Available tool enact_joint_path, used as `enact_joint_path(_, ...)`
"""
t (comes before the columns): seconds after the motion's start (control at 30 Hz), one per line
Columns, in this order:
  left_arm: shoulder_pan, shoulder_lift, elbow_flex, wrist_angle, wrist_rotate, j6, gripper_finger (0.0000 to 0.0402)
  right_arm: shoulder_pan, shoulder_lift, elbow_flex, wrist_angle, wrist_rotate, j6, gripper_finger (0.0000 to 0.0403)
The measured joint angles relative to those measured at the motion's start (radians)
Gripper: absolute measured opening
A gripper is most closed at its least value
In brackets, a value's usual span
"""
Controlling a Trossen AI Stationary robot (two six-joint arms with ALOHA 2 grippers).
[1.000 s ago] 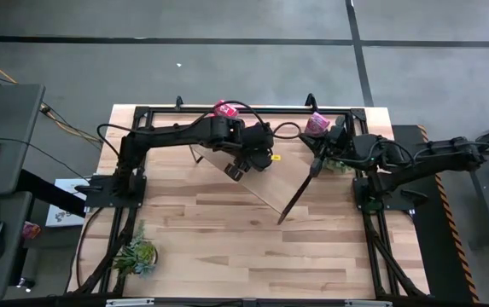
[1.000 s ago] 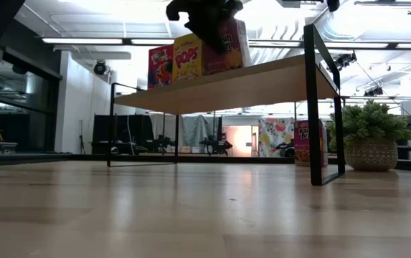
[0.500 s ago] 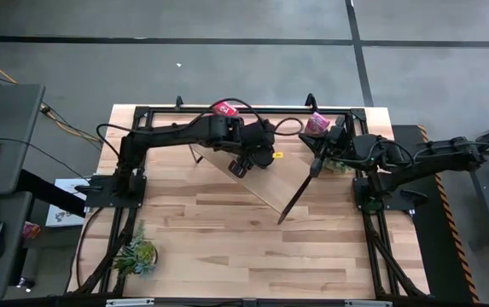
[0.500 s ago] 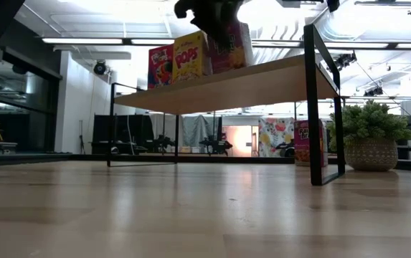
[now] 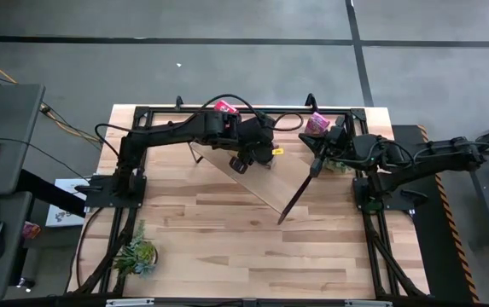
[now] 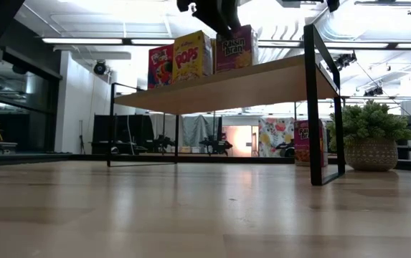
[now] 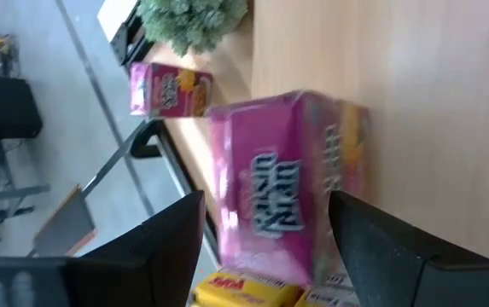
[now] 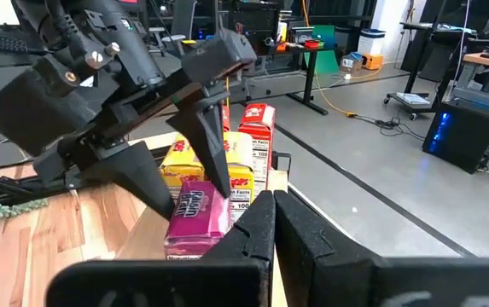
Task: Stack cereal on shelf
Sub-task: Put the bottom purple cereal box on the shelf
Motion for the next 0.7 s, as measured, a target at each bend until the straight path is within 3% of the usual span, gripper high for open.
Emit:
enact_joint_path(0.23, -0.011, -0.007, 0.0, -0.002, -0.153, 0.029, 0.0241, -0.002, 0.0, 0.0, 0.0, 0.035, 0.001, 0.0)
enact_joint_path(0.47, -0.028, -0.084, 0.0, 0.007, -0.211, 0.022, 0.0241, -0.003, 0.0, 0.0, 0.001, 0.069, 0.002, 0.0)
enact_joint_path(0.6, -0.017, -0.162, 0.0, 0.026, -0.197, -0.146, 0.0241, -0.023, 0.005, 0.0, -0.005, 0.068, 0.046, 0.0)
enact_joint_path(0.7, 0.026, -0.237, -0.029, 0.027, -0.117, -0.32, 0.0232, -0.054, 0.026, 0.0, -0.033, 0.063, 0.094, 0.0)
